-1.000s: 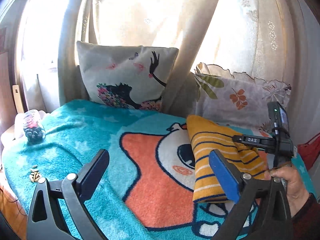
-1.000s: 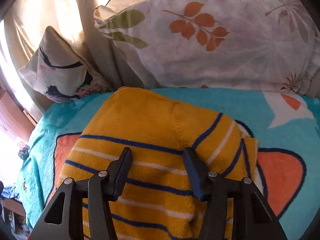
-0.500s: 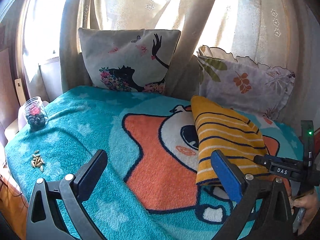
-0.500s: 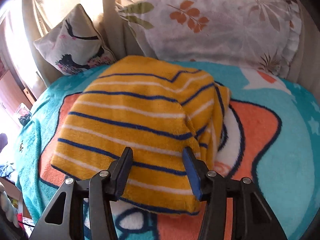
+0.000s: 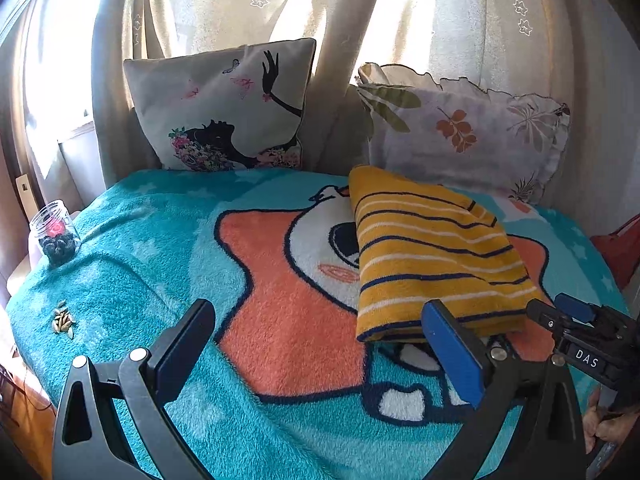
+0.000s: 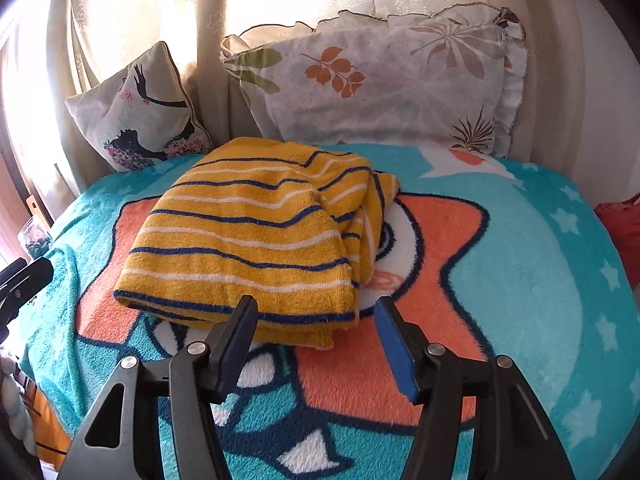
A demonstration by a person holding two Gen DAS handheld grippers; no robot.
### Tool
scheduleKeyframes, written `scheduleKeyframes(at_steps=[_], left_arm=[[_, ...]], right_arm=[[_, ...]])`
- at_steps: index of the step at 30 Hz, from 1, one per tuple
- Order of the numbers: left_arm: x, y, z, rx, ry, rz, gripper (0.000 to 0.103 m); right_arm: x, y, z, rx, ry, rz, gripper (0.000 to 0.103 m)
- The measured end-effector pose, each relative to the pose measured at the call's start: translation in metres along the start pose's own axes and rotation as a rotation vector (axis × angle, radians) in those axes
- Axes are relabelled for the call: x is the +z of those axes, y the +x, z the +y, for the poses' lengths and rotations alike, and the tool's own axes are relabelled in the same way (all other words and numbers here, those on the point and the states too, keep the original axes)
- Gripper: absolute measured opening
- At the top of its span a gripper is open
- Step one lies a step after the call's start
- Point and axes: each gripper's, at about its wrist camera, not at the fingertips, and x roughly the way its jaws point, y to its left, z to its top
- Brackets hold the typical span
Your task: Fold small clothes
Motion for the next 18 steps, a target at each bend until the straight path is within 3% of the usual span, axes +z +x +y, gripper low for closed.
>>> scheduleKeyframes(at_steps=[18], left_arm=[[-0.006,0.024,-0.011,-0.032,0.011,0.086,0.103]], right_arm=[[-0.012,0.004,0.009,-0.011,-0.020,0.008,0.072]])
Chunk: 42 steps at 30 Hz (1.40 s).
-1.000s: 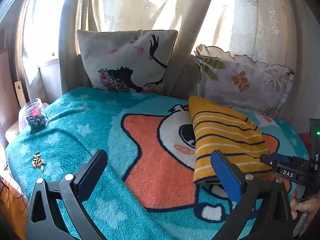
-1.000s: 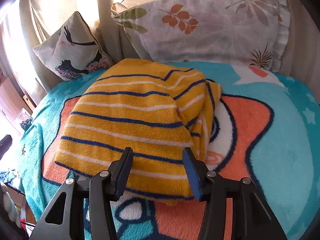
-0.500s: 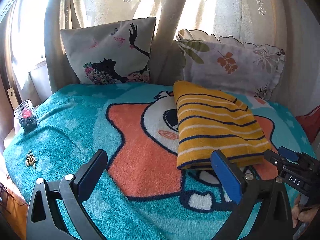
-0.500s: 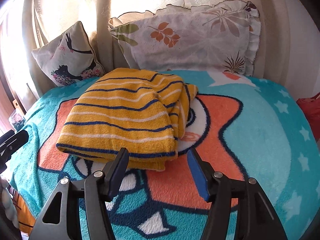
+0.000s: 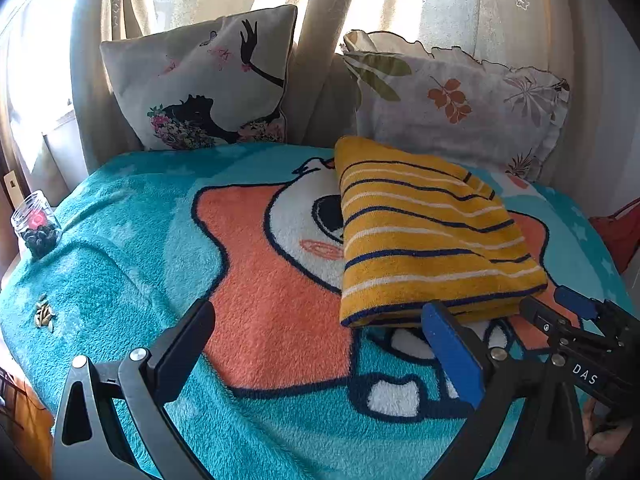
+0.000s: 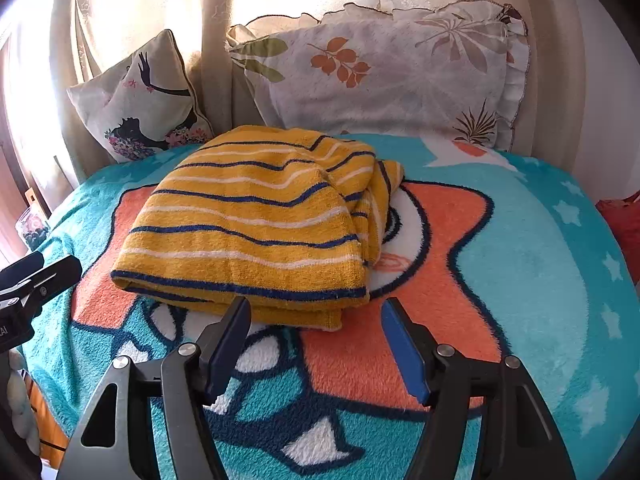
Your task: Fold small clothes
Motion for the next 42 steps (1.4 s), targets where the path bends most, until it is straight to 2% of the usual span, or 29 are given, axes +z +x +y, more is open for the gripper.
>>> scheduleKeyframes(at_steps=[8,17,24,34,42], left_arm=[[0.000,-0.018,0.022,-0.045,-0.075,-0.039,0.103],[-0.008,-0.011,0.054,-0.072,-0.099,-0.016,0.103],[-0.012,-0.004,0.068,-0.039,-0.113,-0.021,0.103],[-0.014,-0.001,0.036,-0.024,-0.061,-0.021,0.103],[-0.016,-0.005,-0.001,-0.031,-0.007,-0.029,0.103]], right_arm=[[0.016,-0.004,0.009,-0.049,-0.024,-0.008,0.073],[0.029,0.008,0.029,-0.102,0.008,0.002,0.074],[0.029,0.018,0.035,-0.109,0.024,0.015,0.074],[0.018,0.009,0.017,-0.102,0.048,-0.027,0.076],[0.005,-0.001,-0.014,-0.111,0.087,-0.049,0.077]])
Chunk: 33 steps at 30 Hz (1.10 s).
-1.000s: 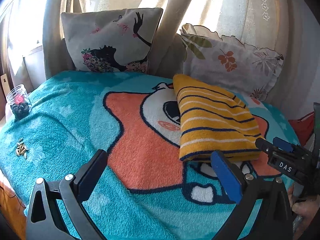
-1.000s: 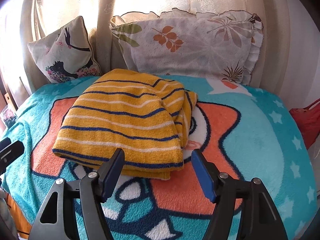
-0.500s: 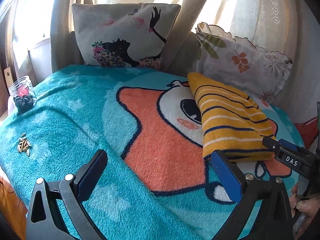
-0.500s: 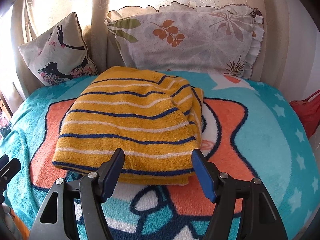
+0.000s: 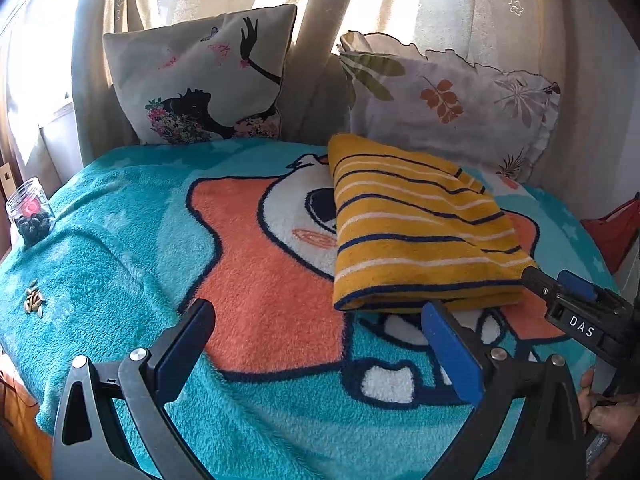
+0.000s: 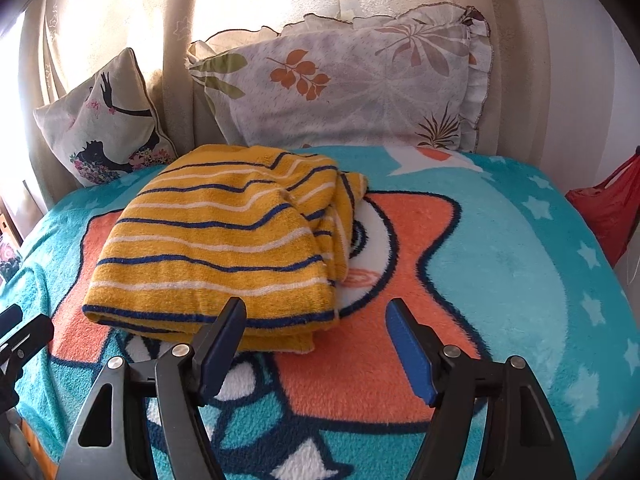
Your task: Fold small clothes
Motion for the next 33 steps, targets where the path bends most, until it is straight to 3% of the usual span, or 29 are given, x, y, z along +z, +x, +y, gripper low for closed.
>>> scheduleKeyframes(at_steps=[14,23,33], left_arm=[[-0.007,-0.028,-0.047,-0.016,0.094,-0.094,0.103],[-0.016,-0.045,-0.060,0.039,0.136,-0.153,0.103],[-0.018,-0.032,-0.054,0.009,0.129,-0.085,0.103]], right_arm=[[-0.025,-0.017,-0.045,0.002,0.075,0.001,0.078],[-0.030,-0.034,-0.033,0.022,0.034,-0.027,0.080],[-0.028,-0.033,-0.008,0.044,-0.032,-0.020,0.081]])
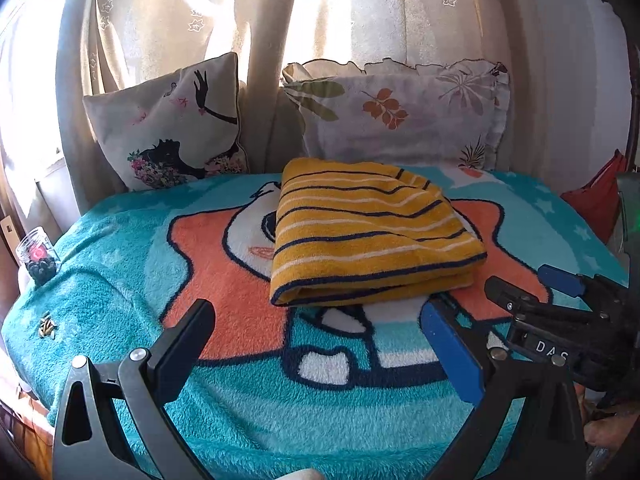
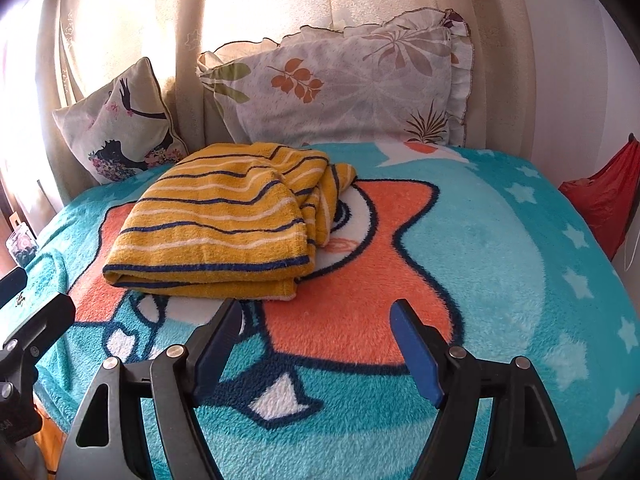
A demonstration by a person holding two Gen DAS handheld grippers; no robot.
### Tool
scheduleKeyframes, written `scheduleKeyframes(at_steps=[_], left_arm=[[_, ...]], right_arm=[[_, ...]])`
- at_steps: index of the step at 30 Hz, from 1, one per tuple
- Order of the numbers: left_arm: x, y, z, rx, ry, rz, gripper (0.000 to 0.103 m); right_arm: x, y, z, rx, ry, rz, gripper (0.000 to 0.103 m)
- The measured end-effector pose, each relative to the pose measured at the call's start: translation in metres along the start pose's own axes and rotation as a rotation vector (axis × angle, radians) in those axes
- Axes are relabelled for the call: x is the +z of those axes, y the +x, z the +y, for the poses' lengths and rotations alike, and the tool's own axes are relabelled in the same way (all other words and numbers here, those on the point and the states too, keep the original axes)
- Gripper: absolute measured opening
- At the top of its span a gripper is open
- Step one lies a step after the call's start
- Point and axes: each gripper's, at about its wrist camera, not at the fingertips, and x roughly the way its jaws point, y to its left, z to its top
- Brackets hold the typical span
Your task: Fold small clothes
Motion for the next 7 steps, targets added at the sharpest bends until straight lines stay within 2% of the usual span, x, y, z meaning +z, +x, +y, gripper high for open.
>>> scheduleKeyframes(at_steps=[7], left_arm=[[-0.003,0.015,0.020,0.003,-0.063,0.043,0.103]], right_arm=[[0.005,0.015,0.025,0.018,-0.056,0.033,0.081]])
